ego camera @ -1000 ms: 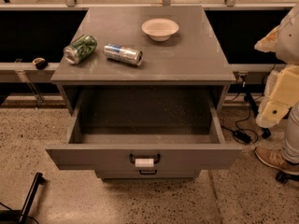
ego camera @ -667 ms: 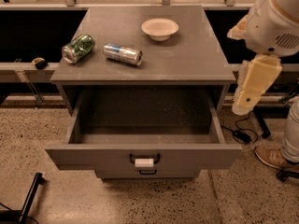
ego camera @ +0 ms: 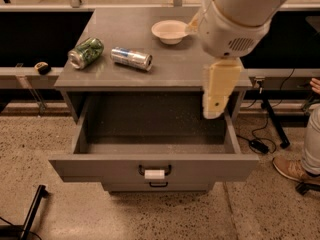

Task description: Place green can into top drawer

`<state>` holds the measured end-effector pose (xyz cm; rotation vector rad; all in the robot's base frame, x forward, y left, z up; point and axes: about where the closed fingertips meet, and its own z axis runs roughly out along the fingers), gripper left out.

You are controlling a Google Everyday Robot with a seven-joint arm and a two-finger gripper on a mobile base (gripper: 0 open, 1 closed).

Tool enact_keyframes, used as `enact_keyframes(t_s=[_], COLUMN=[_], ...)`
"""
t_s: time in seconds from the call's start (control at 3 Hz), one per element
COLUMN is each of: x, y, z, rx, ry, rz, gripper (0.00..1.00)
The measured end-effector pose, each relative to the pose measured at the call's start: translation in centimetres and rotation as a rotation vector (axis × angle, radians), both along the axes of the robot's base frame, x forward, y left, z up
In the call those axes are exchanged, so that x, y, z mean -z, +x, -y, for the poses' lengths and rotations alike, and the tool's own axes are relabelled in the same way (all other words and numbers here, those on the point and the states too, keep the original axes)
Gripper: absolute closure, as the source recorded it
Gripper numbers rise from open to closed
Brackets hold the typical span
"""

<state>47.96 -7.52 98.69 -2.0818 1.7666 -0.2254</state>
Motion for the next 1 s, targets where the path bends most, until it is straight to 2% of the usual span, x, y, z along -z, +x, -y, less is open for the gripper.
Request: enact_keyframes(t_s=[0.33, 0.67, 1.0], x=[0.0, 0.4, 2.3], y=[0.0, 4.2, 8.2], z=[0.0, -3.0, -10.1], rx=[0.000, -0.150, -0.374], ry=[0.000, 0.032, 0.034], rz=[0.001, 0.043, 0.066], gripper=[0.00, 0.00, 0.00])
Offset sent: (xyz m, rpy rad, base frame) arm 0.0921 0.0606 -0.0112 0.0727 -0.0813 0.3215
